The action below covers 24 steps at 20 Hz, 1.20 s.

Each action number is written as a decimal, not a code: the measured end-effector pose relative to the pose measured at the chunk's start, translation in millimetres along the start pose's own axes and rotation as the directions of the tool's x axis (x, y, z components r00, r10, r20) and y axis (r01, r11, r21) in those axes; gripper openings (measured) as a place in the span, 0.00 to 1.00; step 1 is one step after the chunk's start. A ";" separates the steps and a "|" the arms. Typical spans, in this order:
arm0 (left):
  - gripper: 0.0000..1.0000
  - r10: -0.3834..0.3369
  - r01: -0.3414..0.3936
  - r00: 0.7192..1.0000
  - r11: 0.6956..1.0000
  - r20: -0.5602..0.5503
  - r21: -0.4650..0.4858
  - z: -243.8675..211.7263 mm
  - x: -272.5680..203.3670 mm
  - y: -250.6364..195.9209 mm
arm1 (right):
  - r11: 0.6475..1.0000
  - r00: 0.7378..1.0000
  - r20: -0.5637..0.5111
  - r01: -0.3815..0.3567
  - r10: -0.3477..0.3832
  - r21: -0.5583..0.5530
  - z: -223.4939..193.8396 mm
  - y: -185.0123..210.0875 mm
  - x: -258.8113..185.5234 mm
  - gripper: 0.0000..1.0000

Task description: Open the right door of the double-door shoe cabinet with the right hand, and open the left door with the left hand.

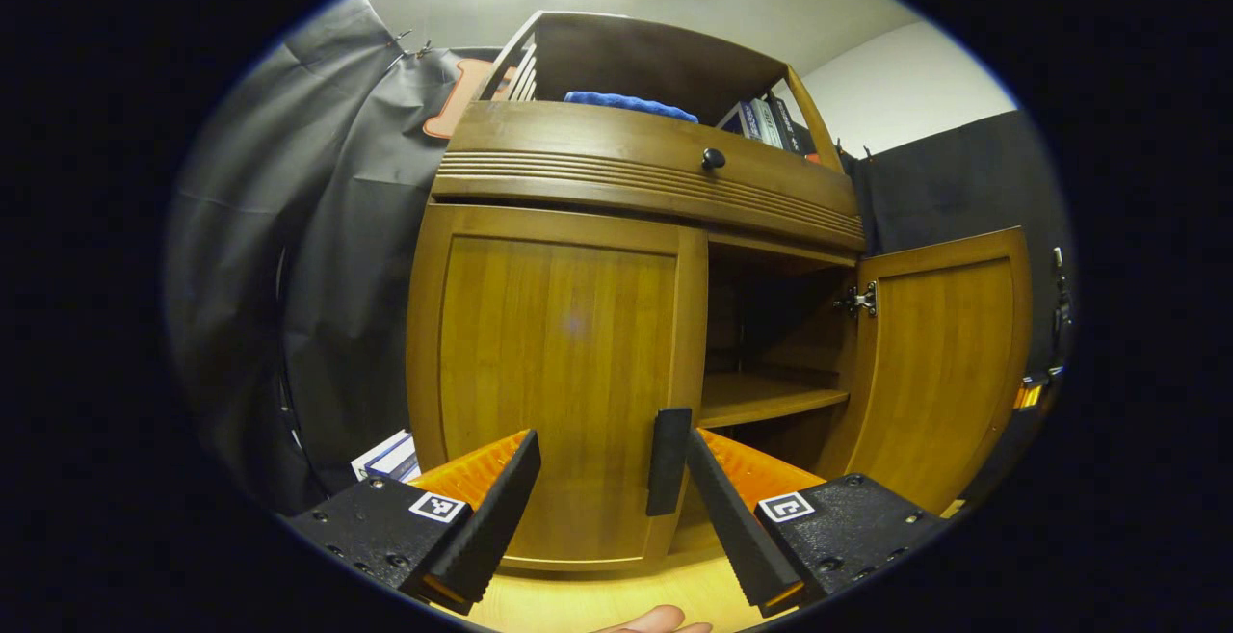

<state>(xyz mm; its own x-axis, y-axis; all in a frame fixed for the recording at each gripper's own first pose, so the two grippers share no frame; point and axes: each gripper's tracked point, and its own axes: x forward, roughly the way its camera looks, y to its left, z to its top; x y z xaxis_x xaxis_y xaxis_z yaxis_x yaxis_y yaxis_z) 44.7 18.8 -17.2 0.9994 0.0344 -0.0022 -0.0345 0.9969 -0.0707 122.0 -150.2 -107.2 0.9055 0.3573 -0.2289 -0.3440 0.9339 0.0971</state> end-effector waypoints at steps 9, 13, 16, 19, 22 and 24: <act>0.89 -0.069 0.069 0.998 0.997 0.008 -0.028 -36.2 58.2 -38.7 | 0.995 1.000 0.019 0.006 -0.004 -0.095 -6.6 4.4 -28.4 0.01; 0.94 -0.058 0.058 0.998 0.998 -0.034 0.027 -64.1 87.0 -40.6 | 0.993 0.995 0.074 0.073 -0.066 -0.092 3.7 -0.5 -45.3 0.35; 0.89 -0.070 0.071 0.997 0.997 -0.026 0.026 -69.6 95.8 -39.6 | 0.984 0.985 0.095 0.155 -0.146 -0.087 4.9 -12.2 -58.1 0.61; 0.67 -0.083 0.078 0.995 0.994 0.054 0.082 -55.0 106.9 -39.8 | 0.983 0.980 0.111 0.172 -0.164 -0.058 6.4 -4.2 -68.9 0.84; 0.34 -0.080 0.070 0.993 0.992 0.089 0.104 -49.6 106.0 -40.2 | 0.982 0.974 0.141 0.185 -0.178 -0.034 14.3 2.3 -80.4 0.84; 0.31 -0.078 0.072 0.995 0.993 0.058 0.097 -53.0 105.8 -39.7 | 0.990 0.976 0.165 0.142 -0.142 0.009 24.4 19.2 -88.7 0.97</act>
<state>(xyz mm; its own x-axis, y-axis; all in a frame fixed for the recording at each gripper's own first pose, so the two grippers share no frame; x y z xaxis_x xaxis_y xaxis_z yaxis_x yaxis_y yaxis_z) 151.8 -20.9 -67.5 0.9973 -0.0391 0.0616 0.0375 0.9990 0.0261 41.1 -164.2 -61.4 0.9736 0.2148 -0.0771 -0.2094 0.9751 0.0727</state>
